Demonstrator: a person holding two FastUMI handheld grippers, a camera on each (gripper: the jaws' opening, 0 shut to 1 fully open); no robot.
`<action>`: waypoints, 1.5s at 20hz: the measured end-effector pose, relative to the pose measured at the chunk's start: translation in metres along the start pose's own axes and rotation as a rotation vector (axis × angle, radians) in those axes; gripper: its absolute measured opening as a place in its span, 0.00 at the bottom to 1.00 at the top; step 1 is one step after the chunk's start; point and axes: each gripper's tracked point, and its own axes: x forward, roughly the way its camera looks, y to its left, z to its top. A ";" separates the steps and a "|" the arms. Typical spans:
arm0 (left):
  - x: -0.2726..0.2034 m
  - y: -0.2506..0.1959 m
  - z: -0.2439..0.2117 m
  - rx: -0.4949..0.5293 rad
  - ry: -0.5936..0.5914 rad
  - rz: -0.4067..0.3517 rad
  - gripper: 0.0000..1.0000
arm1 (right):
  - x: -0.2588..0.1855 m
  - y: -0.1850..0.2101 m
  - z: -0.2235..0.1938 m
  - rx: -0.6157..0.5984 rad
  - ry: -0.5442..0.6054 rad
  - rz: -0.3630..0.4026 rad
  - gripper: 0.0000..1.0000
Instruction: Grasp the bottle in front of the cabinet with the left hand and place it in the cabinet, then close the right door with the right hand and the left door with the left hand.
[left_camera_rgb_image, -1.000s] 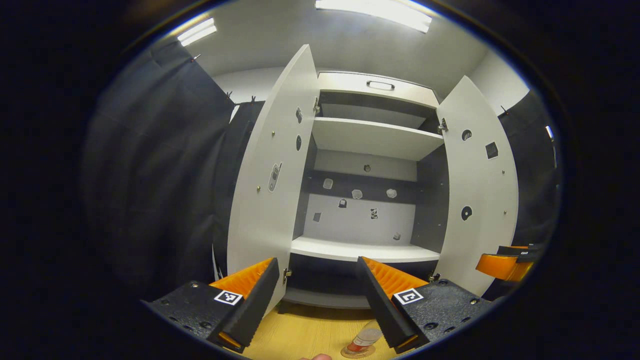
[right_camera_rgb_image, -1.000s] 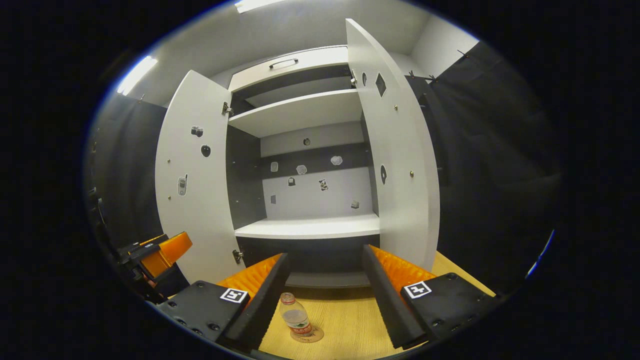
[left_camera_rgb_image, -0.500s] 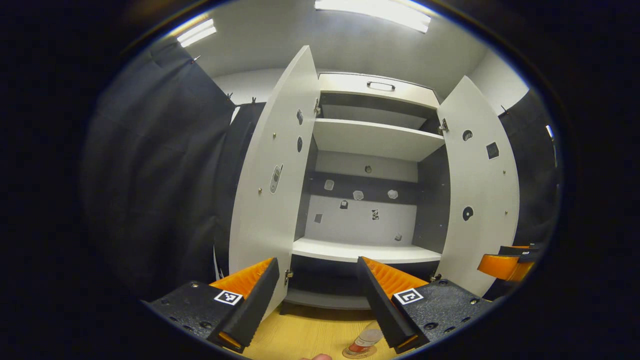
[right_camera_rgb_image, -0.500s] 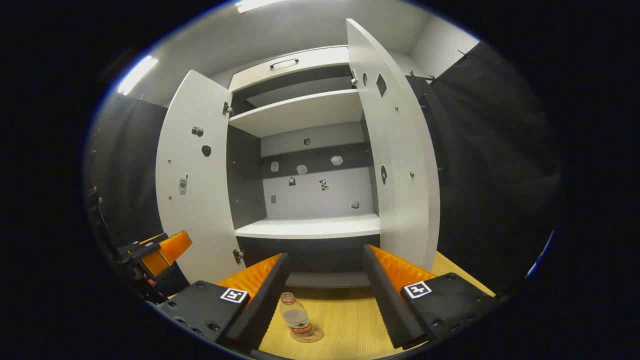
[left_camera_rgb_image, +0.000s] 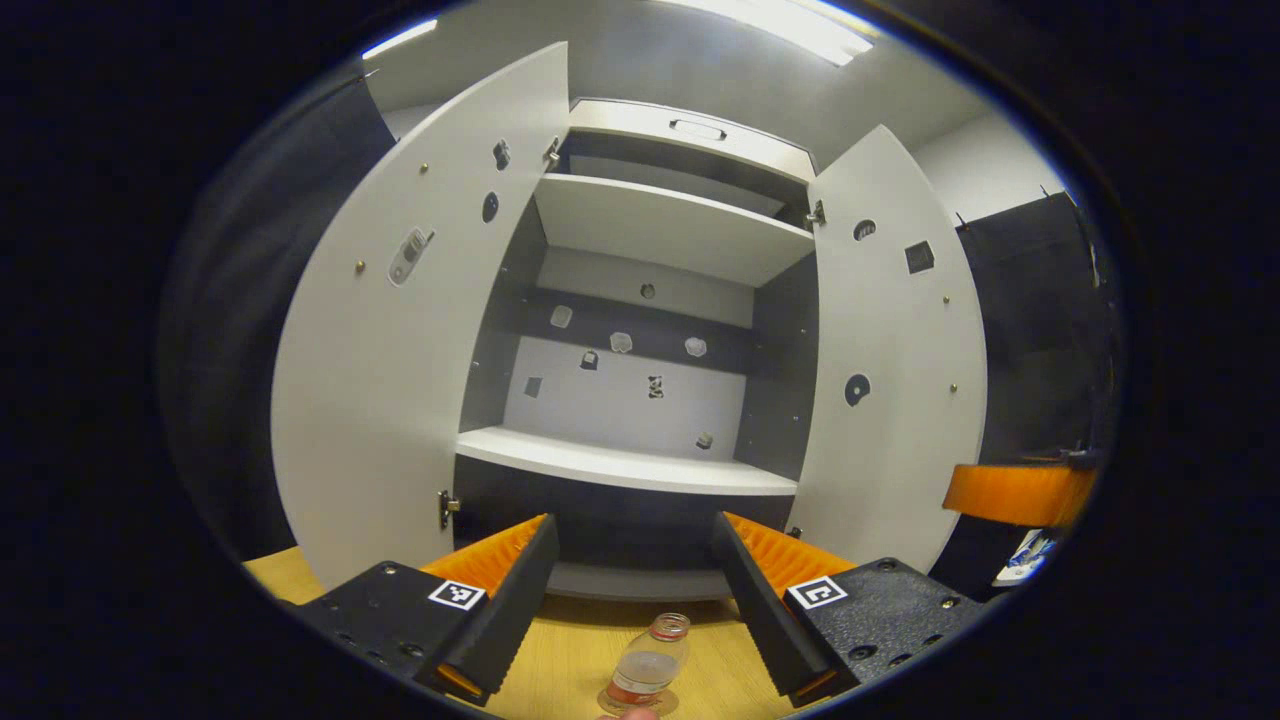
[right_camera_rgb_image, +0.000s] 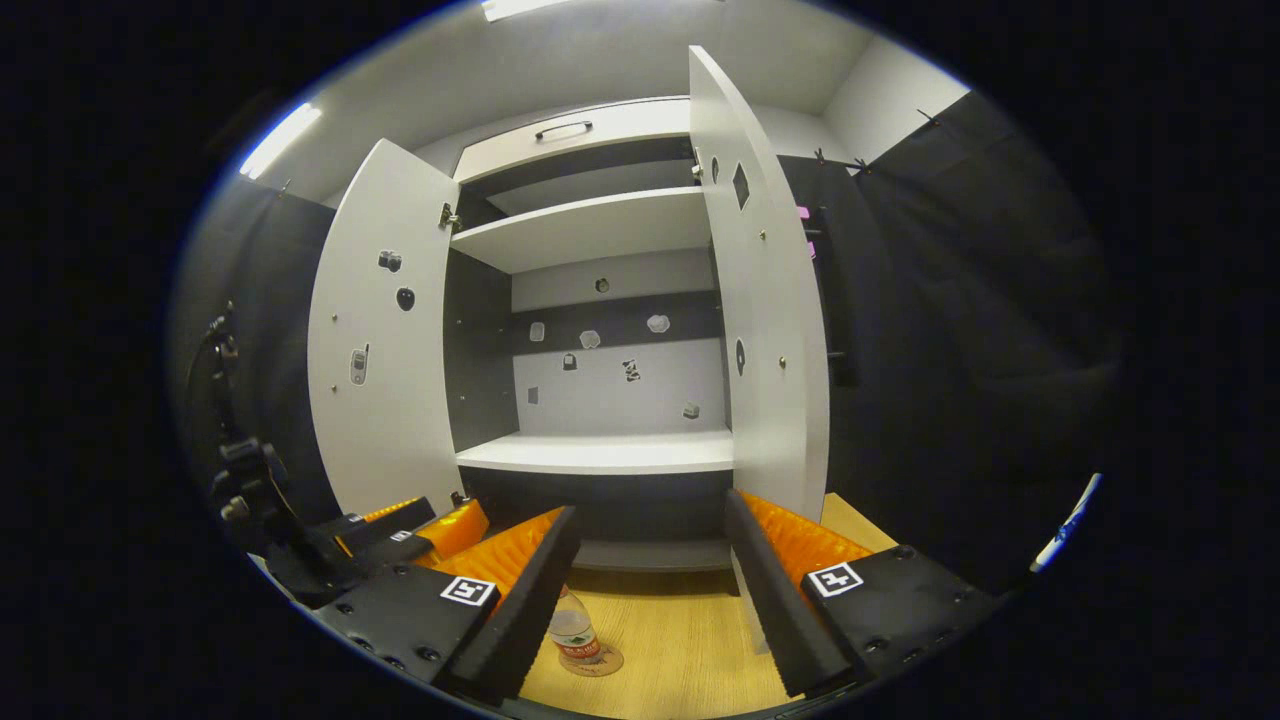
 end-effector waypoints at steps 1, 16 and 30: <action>0.005 -0.006 -0.017 0.002 0.024 -0.008 0.95 | -0.002 -0.003 0.001 -0.007 -0.001 -0.006 0.97; 0.012 -0.016 -0.193 0.070 0.222 -0.014 0.95 | -0.017 -0.016 -0.009 0.004 0.039 -0.019 0.97; 0.001 -0.006 -0.131 0.105 0.210 -0.034 0.73 | -0.015 -0.008 -0.019 0.040 0.055 -0.009 0.97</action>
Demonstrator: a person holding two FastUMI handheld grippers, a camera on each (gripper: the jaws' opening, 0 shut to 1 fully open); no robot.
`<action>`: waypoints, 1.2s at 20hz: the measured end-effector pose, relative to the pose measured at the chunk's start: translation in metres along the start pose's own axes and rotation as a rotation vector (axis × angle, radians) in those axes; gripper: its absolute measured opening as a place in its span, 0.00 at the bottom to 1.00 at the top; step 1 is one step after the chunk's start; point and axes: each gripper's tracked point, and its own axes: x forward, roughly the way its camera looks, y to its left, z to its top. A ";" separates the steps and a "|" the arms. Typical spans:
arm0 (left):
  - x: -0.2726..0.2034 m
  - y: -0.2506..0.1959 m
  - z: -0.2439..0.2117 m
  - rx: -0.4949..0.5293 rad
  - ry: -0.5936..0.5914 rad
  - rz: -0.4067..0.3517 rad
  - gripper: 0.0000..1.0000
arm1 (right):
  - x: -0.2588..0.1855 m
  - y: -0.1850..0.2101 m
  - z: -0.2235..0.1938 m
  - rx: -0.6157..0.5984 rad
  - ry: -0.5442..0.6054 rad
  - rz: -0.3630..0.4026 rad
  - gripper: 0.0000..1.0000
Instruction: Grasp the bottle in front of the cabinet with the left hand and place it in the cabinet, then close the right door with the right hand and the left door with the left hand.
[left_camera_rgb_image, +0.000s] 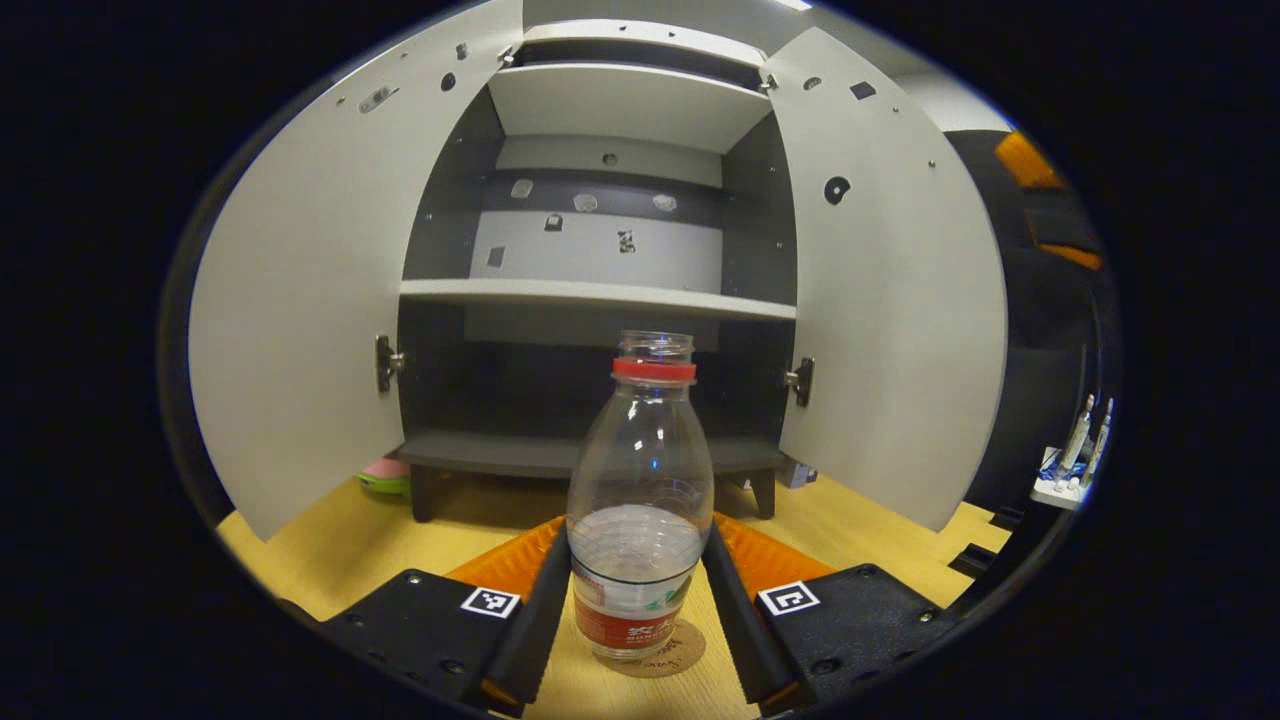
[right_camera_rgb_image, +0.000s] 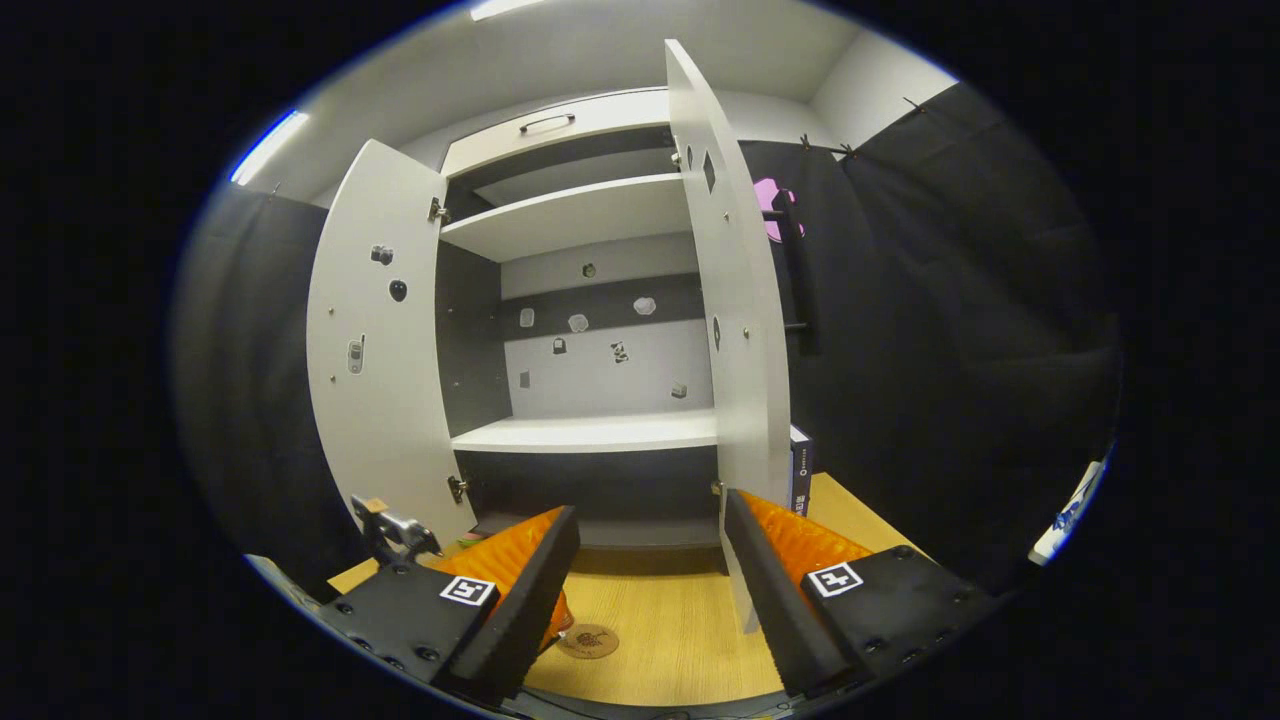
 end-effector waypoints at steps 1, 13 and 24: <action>-0.004 0.003 0.020 -0.002 -0.018 0.004 0.72 | 0.001 0.001 -0.001 0.004 0.003 0.002 0.97; 0.053 0.059 0.259 -0.083 -0.135 0.026 0.72 | -0.004 -0.015 0.000 0.032 -0.022 -0.038 0.98; 0.239 0.037 0.276 -0.050 0.006 -0.024 0.72 | -0.039 -0.086 0.017 0.043 -0.077 -0.257 0.97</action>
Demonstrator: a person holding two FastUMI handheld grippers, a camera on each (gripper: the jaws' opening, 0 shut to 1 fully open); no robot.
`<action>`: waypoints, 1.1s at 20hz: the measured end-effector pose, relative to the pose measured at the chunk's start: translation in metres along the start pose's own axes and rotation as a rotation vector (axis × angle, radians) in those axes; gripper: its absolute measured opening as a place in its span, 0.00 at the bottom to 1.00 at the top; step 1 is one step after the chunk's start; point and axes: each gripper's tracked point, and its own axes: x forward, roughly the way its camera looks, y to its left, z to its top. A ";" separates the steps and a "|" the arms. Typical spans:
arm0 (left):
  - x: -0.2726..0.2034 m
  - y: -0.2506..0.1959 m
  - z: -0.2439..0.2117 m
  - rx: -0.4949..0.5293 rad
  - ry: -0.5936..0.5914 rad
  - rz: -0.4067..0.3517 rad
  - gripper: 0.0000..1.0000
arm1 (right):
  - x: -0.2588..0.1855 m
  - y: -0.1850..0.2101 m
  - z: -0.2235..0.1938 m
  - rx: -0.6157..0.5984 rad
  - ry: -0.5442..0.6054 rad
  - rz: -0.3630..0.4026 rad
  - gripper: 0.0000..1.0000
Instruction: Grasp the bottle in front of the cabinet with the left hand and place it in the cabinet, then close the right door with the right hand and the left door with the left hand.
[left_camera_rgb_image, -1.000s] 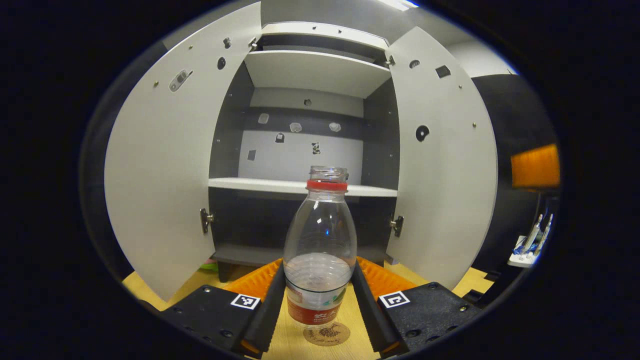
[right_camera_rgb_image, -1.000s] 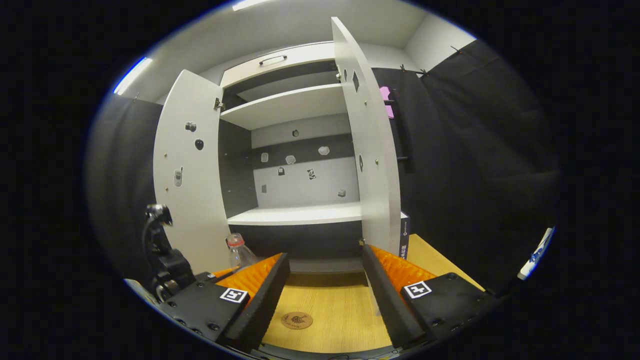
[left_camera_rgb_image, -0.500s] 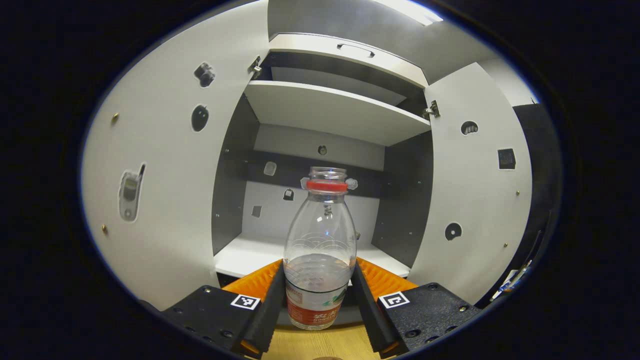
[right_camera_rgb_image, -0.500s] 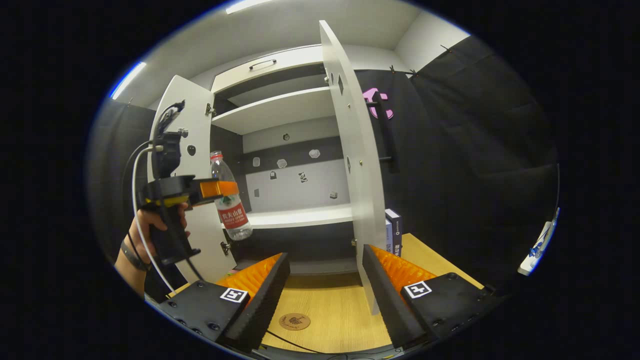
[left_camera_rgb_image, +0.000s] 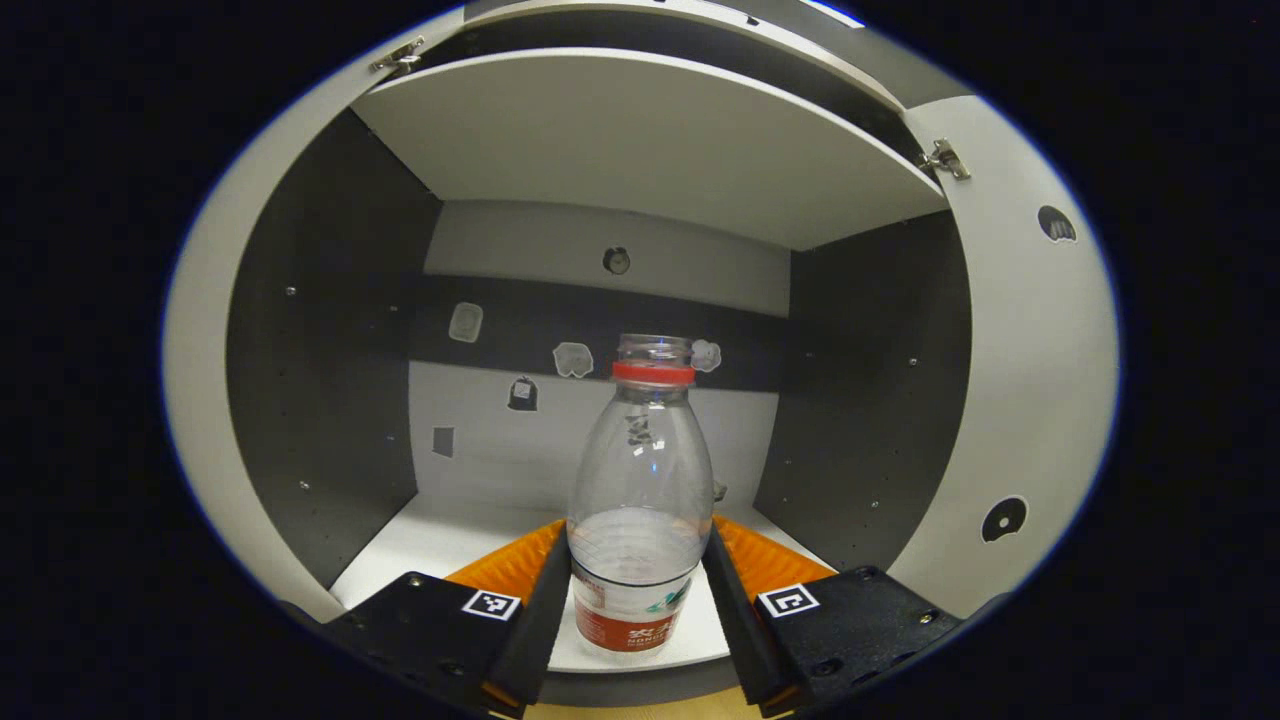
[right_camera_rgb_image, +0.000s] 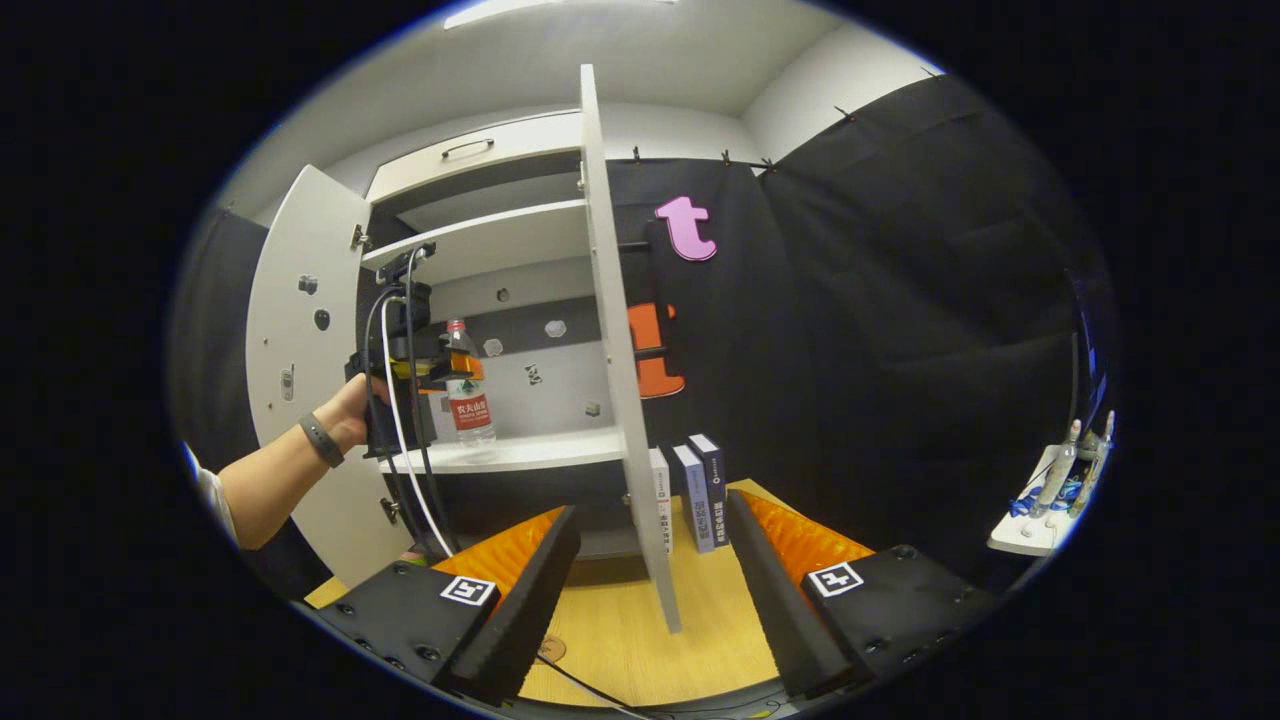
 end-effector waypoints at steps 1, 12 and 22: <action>0.009 -0.003 -0.006 0.019 0.026 0.006 0.72 | -0.003 -0.008 0.000 0.003 -0.002 -0.023 0.97; 0.035 -0.006 -0.022 0.026 0.044 0.072 0.79 | -0.011 -0.072 0.003 0.034 -0.014 -0.167 0.98; -0.033 -0.014 0.043 -0.020 -0.181 0.042 0.96 | 0.001 -0.041 0.010 0.061 -0.025 -0.080 0.98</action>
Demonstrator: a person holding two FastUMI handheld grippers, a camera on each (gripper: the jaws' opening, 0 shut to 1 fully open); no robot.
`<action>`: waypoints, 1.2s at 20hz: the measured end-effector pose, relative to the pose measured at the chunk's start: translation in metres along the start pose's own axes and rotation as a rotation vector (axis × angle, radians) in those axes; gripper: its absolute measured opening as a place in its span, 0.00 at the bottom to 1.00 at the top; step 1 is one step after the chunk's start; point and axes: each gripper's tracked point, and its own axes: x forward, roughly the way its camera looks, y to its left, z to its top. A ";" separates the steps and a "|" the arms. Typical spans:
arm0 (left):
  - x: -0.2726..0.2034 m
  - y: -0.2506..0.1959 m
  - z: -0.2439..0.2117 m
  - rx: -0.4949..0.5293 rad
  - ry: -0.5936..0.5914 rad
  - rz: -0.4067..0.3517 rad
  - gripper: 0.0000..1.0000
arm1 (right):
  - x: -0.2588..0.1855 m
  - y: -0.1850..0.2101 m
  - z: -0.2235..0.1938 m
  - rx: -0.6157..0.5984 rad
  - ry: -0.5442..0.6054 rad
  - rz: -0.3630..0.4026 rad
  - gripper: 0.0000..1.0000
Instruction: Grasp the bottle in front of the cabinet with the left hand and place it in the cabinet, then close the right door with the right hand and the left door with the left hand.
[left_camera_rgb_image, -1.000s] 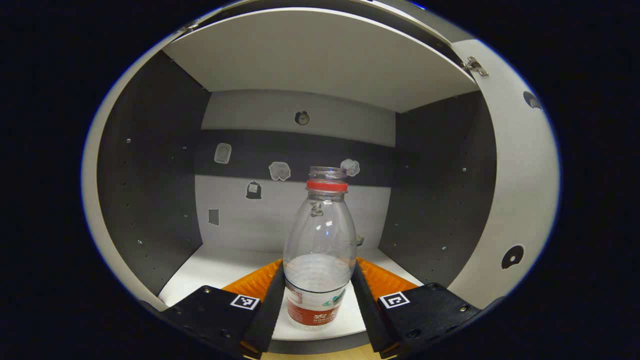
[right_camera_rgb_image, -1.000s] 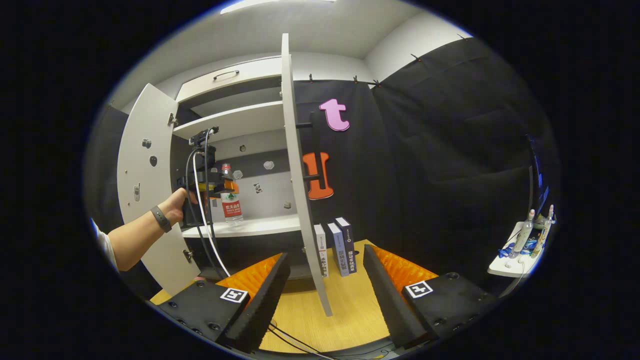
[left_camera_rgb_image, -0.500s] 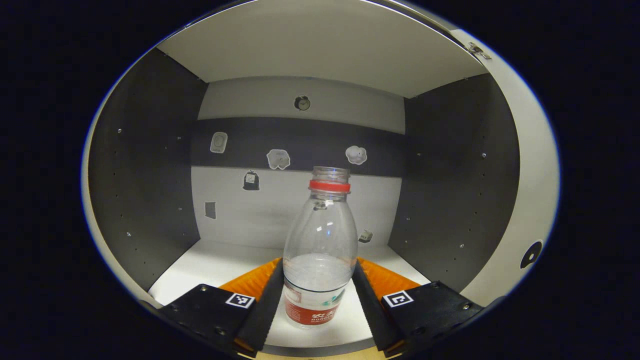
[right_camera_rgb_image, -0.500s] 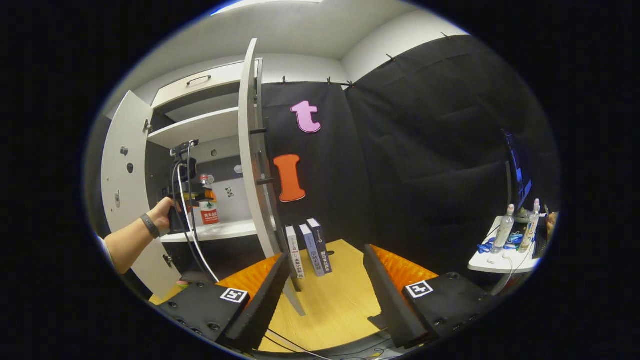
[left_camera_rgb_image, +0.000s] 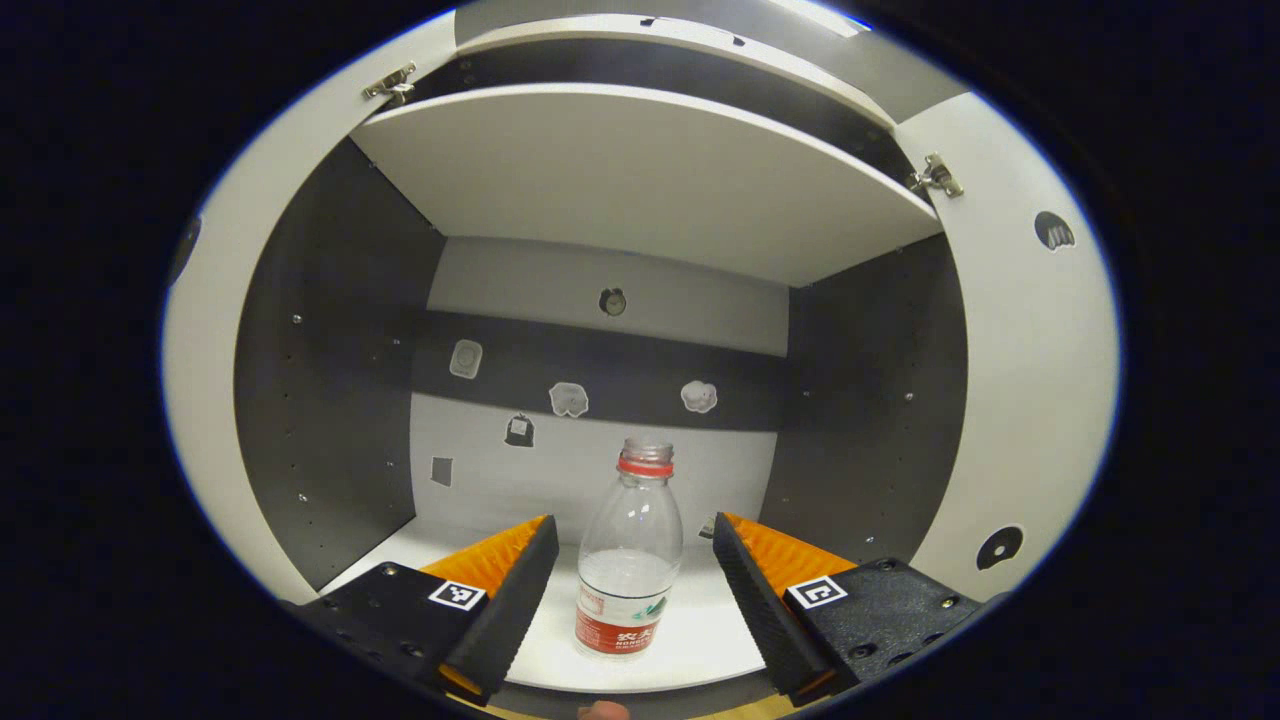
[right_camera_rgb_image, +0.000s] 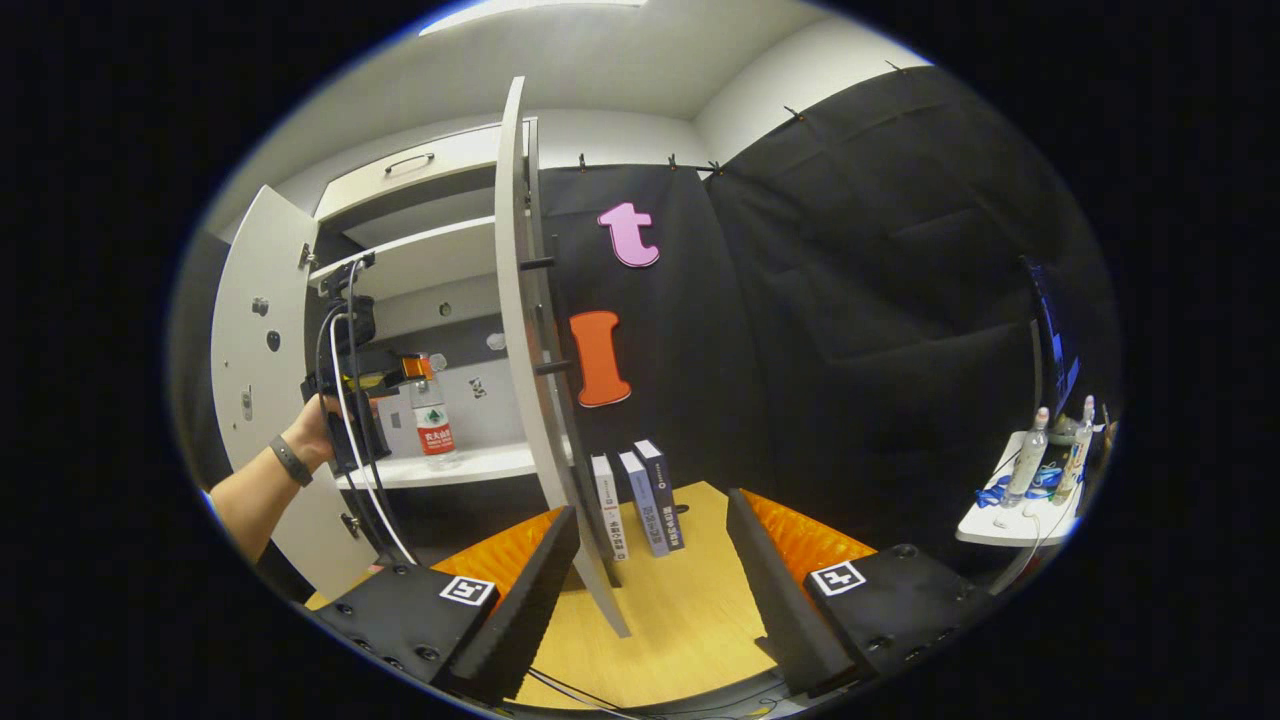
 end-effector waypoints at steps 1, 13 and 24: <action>-0.013 -0.002 0.008 -0.006 -0.016 -0.005 0.97 | 0.000 0.006 0.003 0.002 -0.006 0.017 0.98; -0.199 0.028 0.018 -0.005 -0.112 0.062 0.95 | 0.001 0.069 -0.009 -0.037 0.031 0.227 0.98; -0.324 0.082 -0.057 0.039 -0.107 0.262 0.94 | -0.003 0.139 -0.039 -0.060 0.096 0.403 0.98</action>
